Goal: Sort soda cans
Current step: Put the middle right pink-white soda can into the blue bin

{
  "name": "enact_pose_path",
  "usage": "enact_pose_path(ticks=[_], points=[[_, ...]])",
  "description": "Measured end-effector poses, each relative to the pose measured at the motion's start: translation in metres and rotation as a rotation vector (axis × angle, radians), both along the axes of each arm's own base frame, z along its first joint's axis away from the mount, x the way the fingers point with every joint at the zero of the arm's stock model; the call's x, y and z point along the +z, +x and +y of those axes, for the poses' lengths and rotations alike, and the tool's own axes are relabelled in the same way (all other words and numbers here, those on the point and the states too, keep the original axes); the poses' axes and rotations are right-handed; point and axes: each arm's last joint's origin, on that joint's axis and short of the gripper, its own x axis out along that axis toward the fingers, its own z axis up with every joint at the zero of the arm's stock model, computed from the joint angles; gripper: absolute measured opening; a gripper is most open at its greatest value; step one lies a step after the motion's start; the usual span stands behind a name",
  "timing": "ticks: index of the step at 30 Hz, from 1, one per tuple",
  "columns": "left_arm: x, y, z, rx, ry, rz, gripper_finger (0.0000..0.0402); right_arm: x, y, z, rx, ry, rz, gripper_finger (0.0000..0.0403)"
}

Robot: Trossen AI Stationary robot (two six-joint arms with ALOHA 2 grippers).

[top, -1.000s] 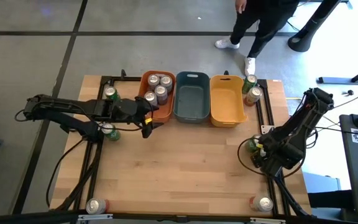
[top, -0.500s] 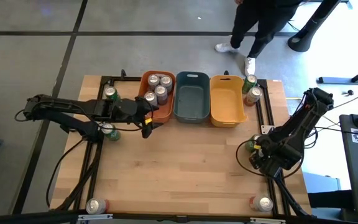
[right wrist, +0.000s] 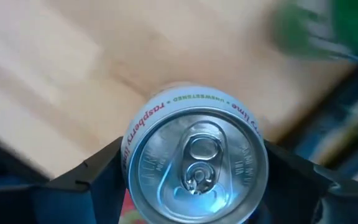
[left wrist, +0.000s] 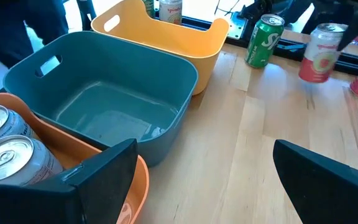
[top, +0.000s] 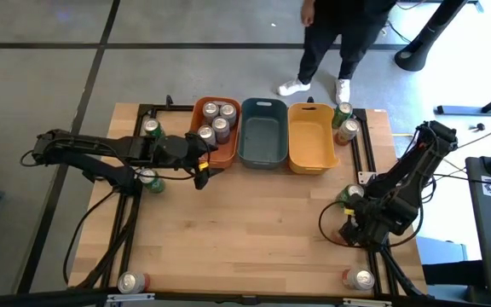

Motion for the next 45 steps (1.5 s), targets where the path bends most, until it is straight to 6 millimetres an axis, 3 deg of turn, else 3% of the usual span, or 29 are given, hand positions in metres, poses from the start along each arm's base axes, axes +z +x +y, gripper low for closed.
enact_pose_path(ticks=[5,10,18,24,33,40,45], points=[[0.0,0.0,0.0,-0.001,0.003,0.002,0.0363,0.008,0.015,0.002,0.04,-0.04,-0.218,0.0288],[0.0,0.0,0.0,-0.001,0.003,0.002,0.0363,0.012,0.036,-0.008,0.077,-0.128,-0.347,0.0288],[0.0,0.0,0.0,-0.013,0.025,0.005,0.0363,0.021,0.082,-0.044,0.195,-0.323,-0.519,0.0288],[0.001,0.0,0.0,-0.03,0.055,0.01,0.0363,0.037,0.117,-0.081,0.272,-0.498,-0.678,0.0288],[0.001,0.0,0.0,-0.036,0.066,0.017,0.0363,0.056,0.144,-0.151,0.262,-0.729,-0.787,0.0288],[0.001,0.0,0.0,-0.027,0.05,0.012,0.0363,0.062,0.154,-0.22,0.213,-0.821,-0.675,0.0288],[0.0,0.0,0.0,-0.026,0.048,0.015,0.0363,0.052,0.164,-0.266,0.19,-0.813,-0.551,0.0288]])
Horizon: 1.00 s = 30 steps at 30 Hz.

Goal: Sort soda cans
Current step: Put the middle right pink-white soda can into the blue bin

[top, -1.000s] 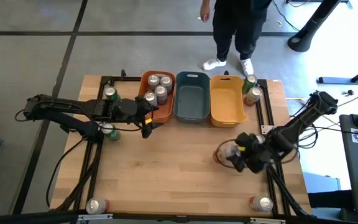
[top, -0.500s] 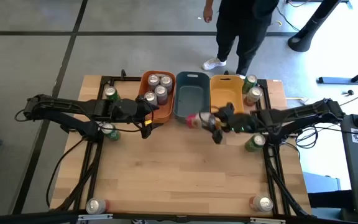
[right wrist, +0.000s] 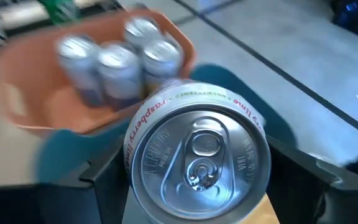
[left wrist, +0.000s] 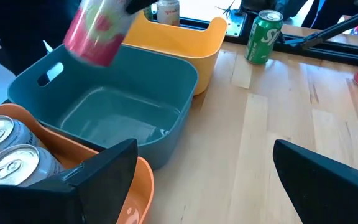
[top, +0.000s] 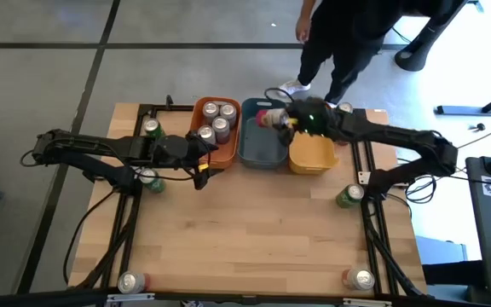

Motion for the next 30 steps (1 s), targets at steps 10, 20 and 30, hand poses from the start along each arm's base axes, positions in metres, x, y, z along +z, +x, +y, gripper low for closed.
enact_pose_path(ticks=[10,20,30], points=[[-0.007,0.0,0.0,0.002,-0.001,0.013,0.0363,-0.046,0.014,-0.067,-0.088,0.172,0.156,0.0287],[-0.008,0.001,0.003,0.013,0.004,0.007,0.0363,-0.076,0.024,-0.087,-0.156,0.252,0.199,0.0287],[-0.007,0.001,0.003,0.014,0.004,0.002,0.0363,-0.084,0.027,-0.09,-0.184,0.246,0.227,0.0291]])
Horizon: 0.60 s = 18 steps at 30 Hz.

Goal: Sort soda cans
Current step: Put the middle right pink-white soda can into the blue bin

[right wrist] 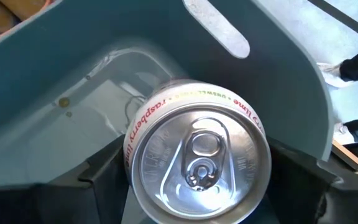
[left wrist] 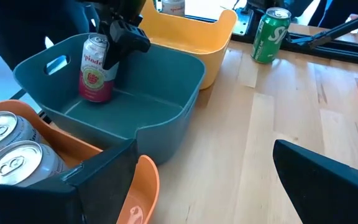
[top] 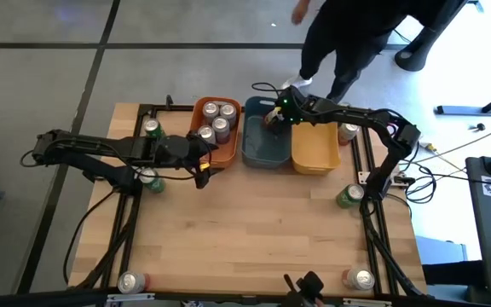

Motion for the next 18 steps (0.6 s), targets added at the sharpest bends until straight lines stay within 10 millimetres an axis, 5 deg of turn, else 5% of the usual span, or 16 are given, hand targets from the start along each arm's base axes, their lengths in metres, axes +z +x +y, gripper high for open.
enact_pose_path(ticks=[6,18], points=[[0.0,0.0,0.0,-0.001,0.0,0.0,0.0363,0.001,0.0,0.001,-0.03,0.027,-0.015,0.029],[0.0,0.0,0.0,-0.014,0.026,0.006,0.0363,0.036,0.013,0.004,-0.059,-0.012,-0.005,0.029]])
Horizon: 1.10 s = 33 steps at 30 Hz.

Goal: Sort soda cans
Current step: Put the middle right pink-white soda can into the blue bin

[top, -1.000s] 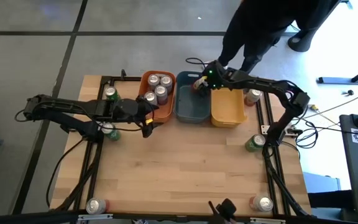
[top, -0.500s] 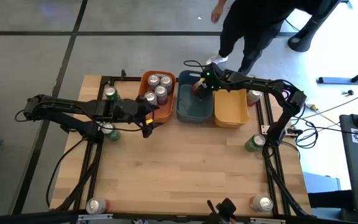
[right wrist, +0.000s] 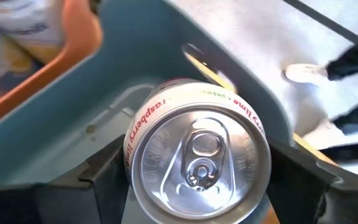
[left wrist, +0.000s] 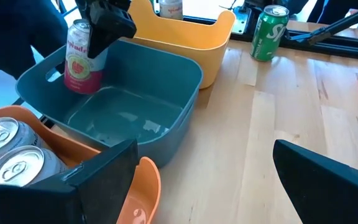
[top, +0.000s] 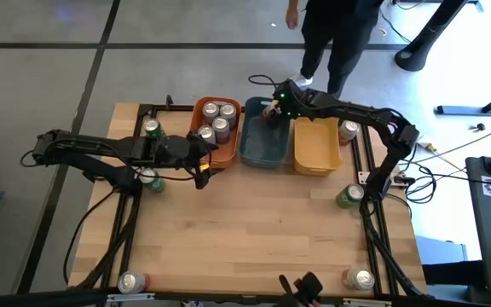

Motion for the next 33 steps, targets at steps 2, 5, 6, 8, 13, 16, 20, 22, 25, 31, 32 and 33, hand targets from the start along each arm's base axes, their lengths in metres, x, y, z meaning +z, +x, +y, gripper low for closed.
enact_pose_path(ticks=[2,5,6,8,13,16,20,22,25,31,32,33], points=[[0.001,0.0,0.0,-0.002,0.004,-0.005,0.0363,0.0,-0.001,0.0,-0.014,0.006,0.015,0.029],[0.0,0.0,0.0,-0.007,0.014,-0.001,0.0363,-0.005,-0.003,0.002,-0.013,0.03,0.054,0.0289],[0.0,0.0,0.0,-0.008,0.014,-0.001,0.0363,-0.007,-0.002,0.002,-0.012,0.038,0.062,0.0289],[0.0,0.0,0.0,-0.008,0.014,-0.001,0.0363,-0.011,-0.003,0.002,-0.009,0.048,0.086,0.0289],[0.001,0.0,0.0,-0.006,0.011,-0.004,0.0363,-0.02,0.003,0.001,0.017,0.056,0.102,0.0289],[0.0,0.0,0.0,-0.005,0.01,-0.004,0.0363,-0.027,0.006,-0.001,0.023,0.068,0.107,0.029],[0.0,0.0,0.0,-0.005,0.009,-0.002,0.0363,-0.031,0.008,-0.002,0.022,0.071,0.114,0.0305],[0.0,0.0,0.0,-0.005,0.01,-0.003,0.0363,-0.032,0.009,-0.002,0.022,0.067,0.109,0.0317],[0.0,0.0,0.0,-0.006,0.012,-0.001,0.0363,-0.032,0.009,-0.003,0.022,0.063,0.104,0.0337],[0.0,0.0,0.0,-0.006,0.012,0.001,0.0363,-0.031,0.01,-0.004,0.023,0.052,0.089,0.0361],[0.0,0.0,0.0,-0.006,0.012,0.001,0.0363,-0.031,0.011,-0.004,0.024,0.047,0.082,0.0362],[0.0,0.0,0.0,-0.006,0.012,0.001,0.0363,-0.03,0.012,-0.005,0.024,0.043,0.076,0.0362]])
